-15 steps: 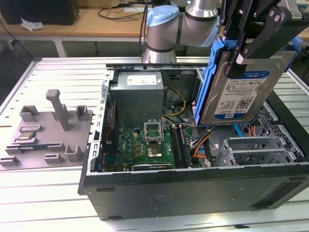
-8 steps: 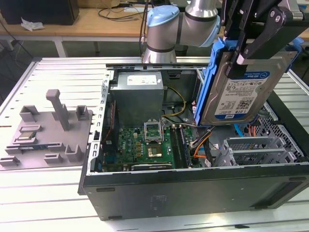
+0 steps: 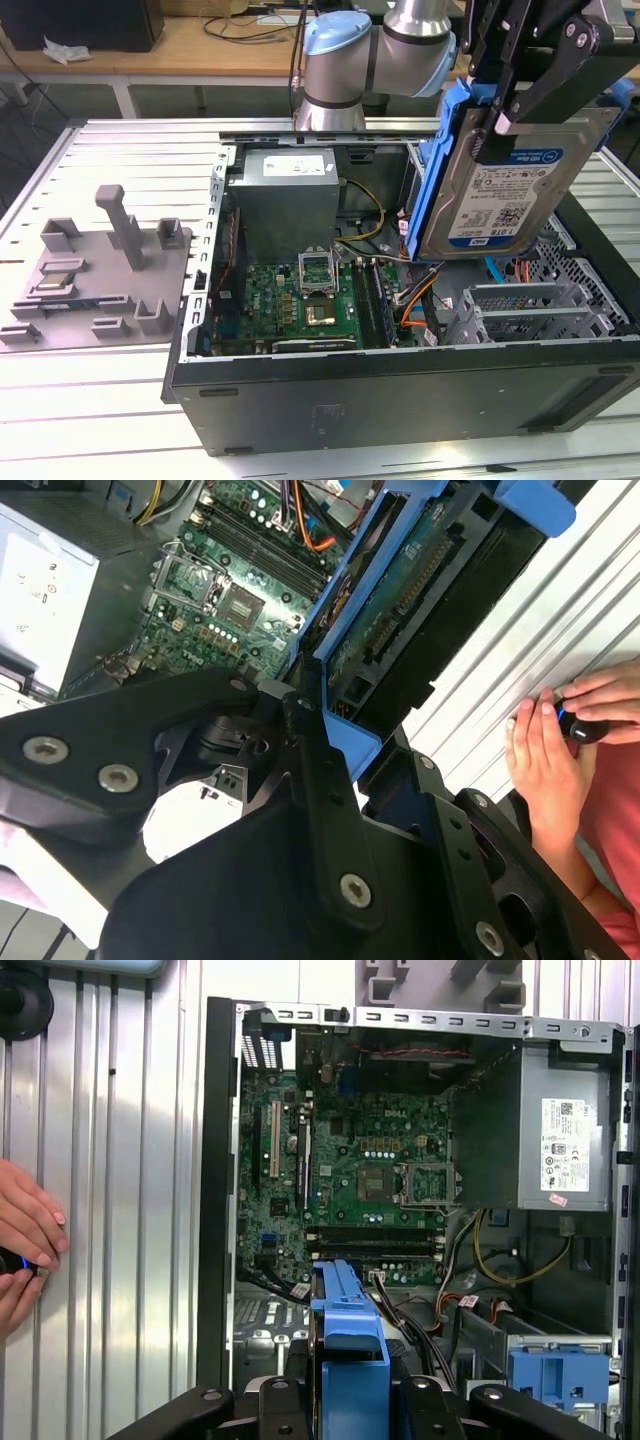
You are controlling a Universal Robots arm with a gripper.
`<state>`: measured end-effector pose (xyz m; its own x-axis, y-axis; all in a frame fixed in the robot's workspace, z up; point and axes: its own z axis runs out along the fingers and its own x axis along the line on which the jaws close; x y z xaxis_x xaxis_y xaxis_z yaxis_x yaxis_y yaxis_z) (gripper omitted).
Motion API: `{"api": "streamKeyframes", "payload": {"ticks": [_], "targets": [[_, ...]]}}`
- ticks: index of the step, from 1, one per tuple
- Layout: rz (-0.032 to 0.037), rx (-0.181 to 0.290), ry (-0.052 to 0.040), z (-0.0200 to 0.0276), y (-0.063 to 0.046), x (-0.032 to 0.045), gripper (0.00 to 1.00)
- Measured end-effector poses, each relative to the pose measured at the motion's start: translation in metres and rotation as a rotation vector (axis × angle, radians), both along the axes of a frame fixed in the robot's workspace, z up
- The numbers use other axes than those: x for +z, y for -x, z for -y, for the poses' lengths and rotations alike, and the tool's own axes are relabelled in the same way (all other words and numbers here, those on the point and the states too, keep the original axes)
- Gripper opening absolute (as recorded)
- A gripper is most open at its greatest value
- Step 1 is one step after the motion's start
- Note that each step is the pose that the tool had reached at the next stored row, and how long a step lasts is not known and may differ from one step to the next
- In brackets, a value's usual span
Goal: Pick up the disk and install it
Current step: 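Insert the disk into the insertion slot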
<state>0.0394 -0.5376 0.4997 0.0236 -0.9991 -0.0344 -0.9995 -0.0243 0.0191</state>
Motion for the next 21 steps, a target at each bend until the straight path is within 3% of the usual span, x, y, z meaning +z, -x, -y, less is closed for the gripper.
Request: {"api": "streamKeyframes", "payload": {"ticks": [14, 21], "targets": [[0.0, 0.0, 0.0, 0.0, -0.003, -0.0004, 0.37], [0.0, 0.0, 0.0, 0.0, -0.013, -0.0006, 0.37]]}}
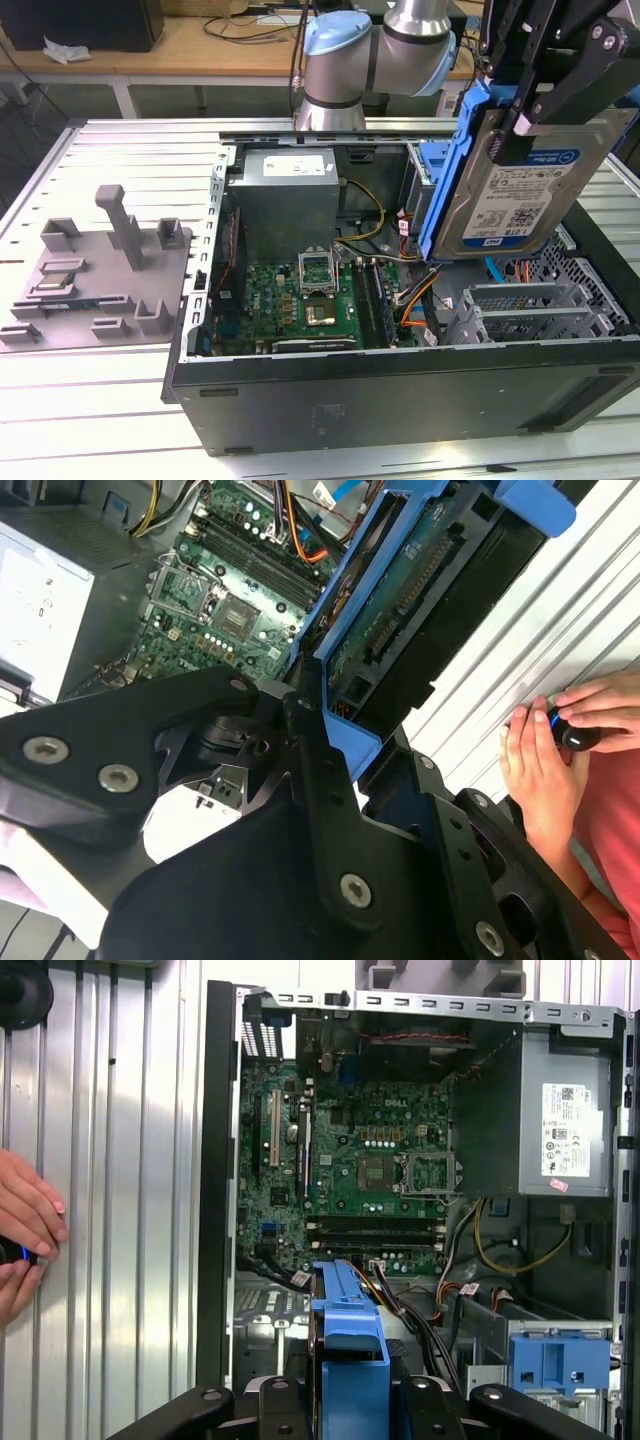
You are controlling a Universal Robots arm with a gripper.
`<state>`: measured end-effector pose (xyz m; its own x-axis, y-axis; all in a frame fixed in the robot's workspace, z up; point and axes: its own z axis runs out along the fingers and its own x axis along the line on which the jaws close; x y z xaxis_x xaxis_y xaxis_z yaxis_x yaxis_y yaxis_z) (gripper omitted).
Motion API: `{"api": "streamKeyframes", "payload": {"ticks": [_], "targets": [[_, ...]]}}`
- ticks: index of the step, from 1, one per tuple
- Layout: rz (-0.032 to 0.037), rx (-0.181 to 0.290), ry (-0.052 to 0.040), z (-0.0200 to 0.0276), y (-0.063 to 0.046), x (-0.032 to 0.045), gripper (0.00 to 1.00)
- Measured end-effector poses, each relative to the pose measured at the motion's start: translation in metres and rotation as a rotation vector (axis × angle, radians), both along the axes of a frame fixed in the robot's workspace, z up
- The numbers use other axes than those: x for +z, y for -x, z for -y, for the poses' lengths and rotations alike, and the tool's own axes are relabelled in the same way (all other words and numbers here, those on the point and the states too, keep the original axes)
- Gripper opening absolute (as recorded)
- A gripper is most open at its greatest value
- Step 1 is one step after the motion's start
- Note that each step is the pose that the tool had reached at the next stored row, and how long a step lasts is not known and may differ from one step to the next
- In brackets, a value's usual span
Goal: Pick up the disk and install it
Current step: 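Insert the disk into the insertion slot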
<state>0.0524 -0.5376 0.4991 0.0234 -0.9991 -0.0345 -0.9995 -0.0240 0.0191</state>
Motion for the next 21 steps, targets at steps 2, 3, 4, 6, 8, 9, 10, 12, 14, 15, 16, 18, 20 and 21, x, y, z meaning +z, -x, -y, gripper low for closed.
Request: {"api": "streamKeyframes", "payload": {"ticks": [2, 3, 4, 6, 8, 9, 10, 12, 14, 15, 16, 18, 20, 21], "targets": [[0.0, 0.0, -0.0001, 0.0, -0.003, -0.0001, 0.37], [0.0, 0.0, 0.0, 0.0, -0.005, -0.0001, 0.37], [0.0, 0.0, 0.0, 0.0, -0.007, -0.0001, 0.37], [0.0, 0.0, 0.0001, 0.0002, -0.012, -0.0002, 0.37], [0.0, 0.0, -0.0001, 0.0006, -0.018, -0.0006, 0.37], [0.0, 0.0, -0.0001, 0.0008, -0.02, -0.0007, 0.37], [0.0, 0.0, 0.0, 0.0011, -0.022, -0.0008, 0.37], [0.0, 0.0, 0.0, 0.0017, -0.026, -0.0011, 0.37], [0.0, 0.0, -0.0001, 0.0025, -0.03, -0.0016, 0.37], [0.0, 0.0, -0.0001, 0.0032, -0.034, -0.0021, 0.37], [0.0, 0.0, -0.0001, 0.0037, -0.037, -0.0024, 0.37], [0.0, 0.0, -0.0001, 0.0046, -0.041, -0.0032, 0.37], [0.0, 0.0, 0.0, 0.0055, -0.045, -0.004, 0.37], [0.0, -0.001, 0.0, 0.0067, -0.046, -0.0045, 0.37]]}}
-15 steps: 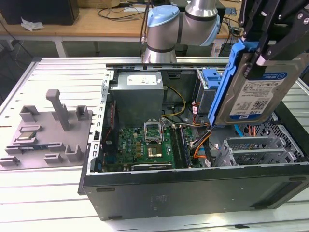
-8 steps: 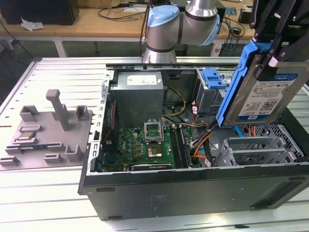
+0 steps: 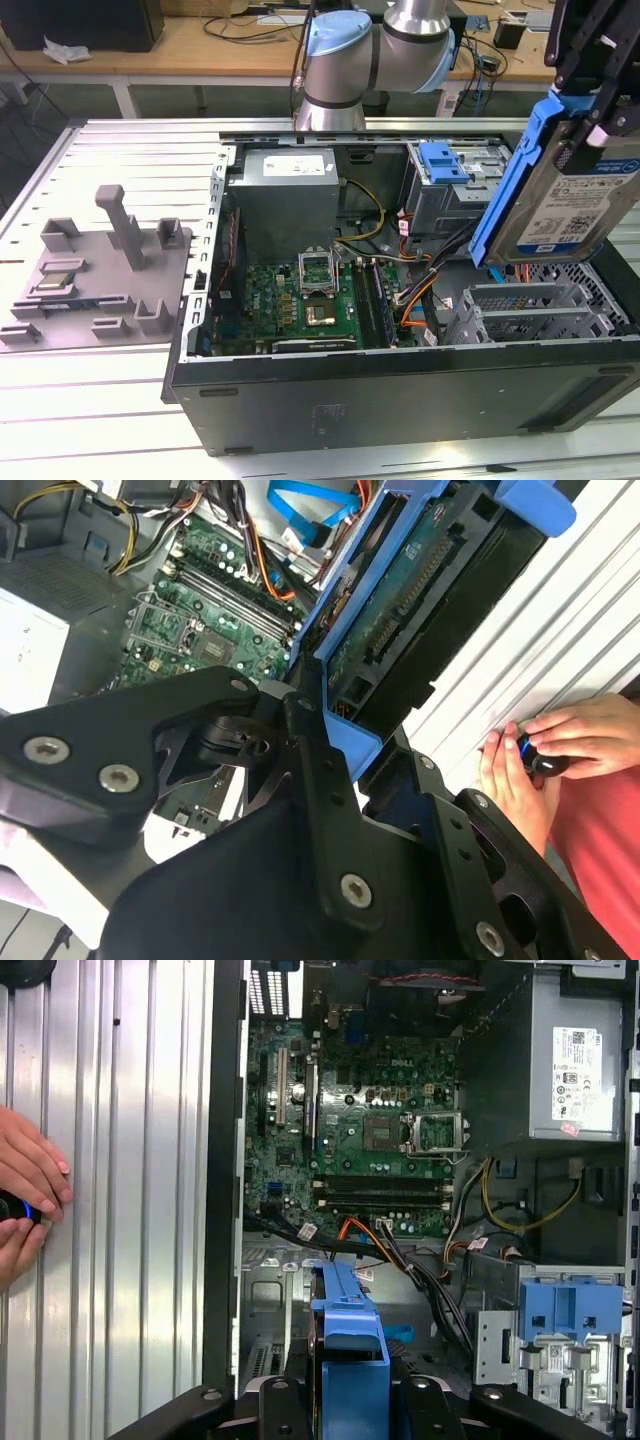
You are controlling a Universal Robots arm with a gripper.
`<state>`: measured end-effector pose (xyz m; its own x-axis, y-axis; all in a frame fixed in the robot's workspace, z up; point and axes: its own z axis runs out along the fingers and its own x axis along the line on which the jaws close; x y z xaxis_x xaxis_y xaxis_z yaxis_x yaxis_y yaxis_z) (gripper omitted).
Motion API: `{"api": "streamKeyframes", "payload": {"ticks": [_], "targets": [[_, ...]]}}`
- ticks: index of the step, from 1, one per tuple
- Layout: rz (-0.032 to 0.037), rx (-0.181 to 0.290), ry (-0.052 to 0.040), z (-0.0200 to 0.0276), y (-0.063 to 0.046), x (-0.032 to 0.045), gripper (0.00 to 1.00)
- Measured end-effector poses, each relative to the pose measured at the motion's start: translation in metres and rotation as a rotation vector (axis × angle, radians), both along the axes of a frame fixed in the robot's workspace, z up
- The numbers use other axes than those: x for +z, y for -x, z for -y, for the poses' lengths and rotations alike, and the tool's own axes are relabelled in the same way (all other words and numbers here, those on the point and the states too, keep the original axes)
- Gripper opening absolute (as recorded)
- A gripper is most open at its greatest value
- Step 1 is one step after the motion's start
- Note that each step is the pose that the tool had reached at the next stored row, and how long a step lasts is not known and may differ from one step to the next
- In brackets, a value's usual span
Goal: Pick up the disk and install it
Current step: 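Insert the disk into the insertion slot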
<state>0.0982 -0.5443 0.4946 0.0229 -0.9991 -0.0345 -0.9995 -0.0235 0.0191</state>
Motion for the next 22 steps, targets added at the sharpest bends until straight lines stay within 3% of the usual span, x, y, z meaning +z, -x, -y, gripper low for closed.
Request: {"api": "streamKeyframes", "payload": {"ticks": [5, 11, 22], "targets": [[0.0, -0.003, -0.0003, 0.004, -0.007, -0.0024, 0.37], [0.0, -0.008, 0.0002, 0.0049, -0.014, -0.0054, 0.37], [0.0, -0.023, 0.0001, 0.0055, -0.015, -0.0119, 0.37]]}}
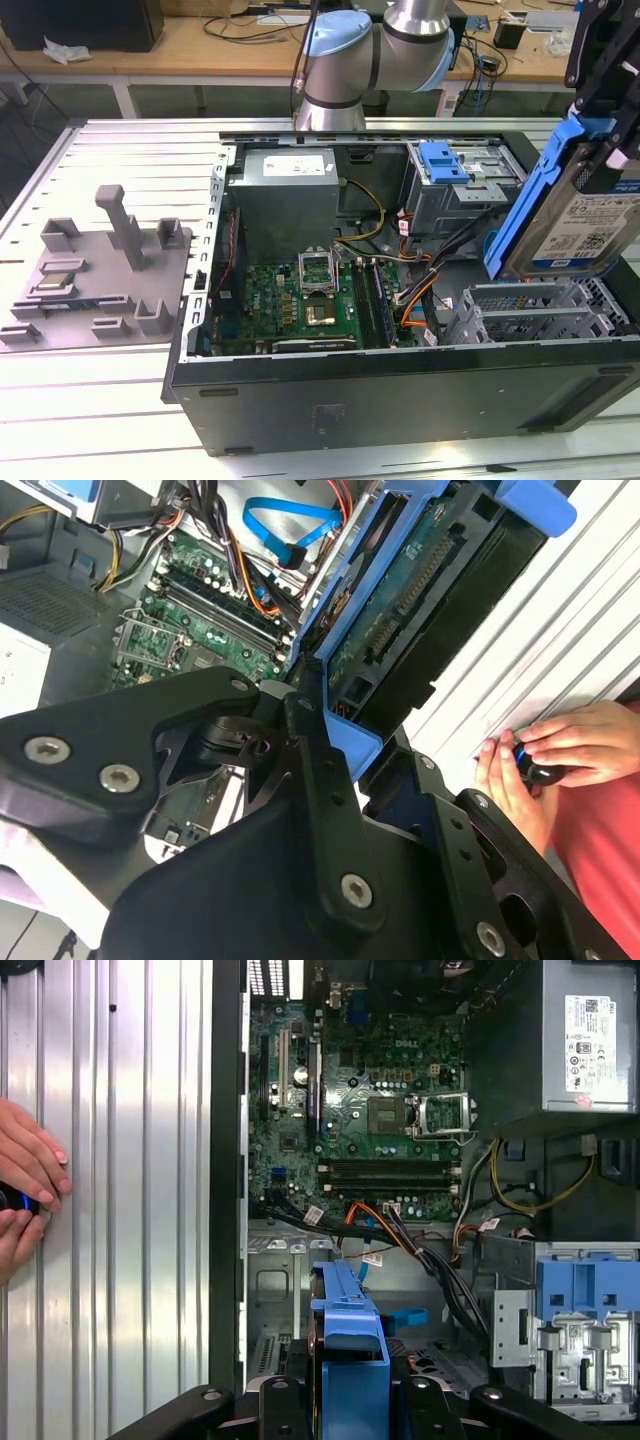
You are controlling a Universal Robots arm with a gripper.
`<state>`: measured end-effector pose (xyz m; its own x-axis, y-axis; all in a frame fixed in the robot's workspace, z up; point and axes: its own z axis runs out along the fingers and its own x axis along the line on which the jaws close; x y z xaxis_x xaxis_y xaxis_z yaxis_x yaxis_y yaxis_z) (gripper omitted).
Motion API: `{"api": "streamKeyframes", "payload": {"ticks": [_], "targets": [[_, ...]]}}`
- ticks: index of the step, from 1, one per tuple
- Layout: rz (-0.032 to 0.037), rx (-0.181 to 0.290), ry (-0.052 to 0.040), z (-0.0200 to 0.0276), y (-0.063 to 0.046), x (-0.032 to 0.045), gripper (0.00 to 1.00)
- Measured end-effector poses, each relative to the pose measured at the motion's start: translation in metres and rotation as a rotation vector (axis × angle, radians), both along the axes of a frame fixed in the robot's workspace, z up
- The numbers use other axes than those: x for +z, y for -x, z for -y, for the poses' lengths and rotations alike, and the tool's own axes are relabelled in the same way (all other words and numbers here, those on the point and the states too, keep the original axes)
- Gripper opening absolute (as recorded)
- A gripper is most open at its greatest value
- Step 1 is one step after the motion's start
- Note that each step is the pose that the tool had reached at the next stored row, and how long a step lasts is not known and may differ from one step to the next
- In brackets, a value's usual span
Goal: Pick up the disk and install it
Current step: 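Insert the disk into the insertion slot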
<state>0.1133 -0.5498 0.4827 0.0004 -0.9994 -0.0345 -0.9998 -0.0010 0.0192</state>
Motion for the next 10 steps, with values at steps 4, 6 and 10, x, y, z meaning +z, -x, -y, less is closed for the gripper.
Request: {"api": "streamKeyframes", "payload": {"ticks": [4, 6, 10], "targets": [[0.0, -0.007, 0.0, 0.0, 0.0, -0.0019, 0.37], [0.0001, -0.011, -0.0001, 0.0, 0.0, -0.003, 0.37], [0.0, -0.014, 0.0, 0.0, 0.001, -0.0123, 0.37]]}}
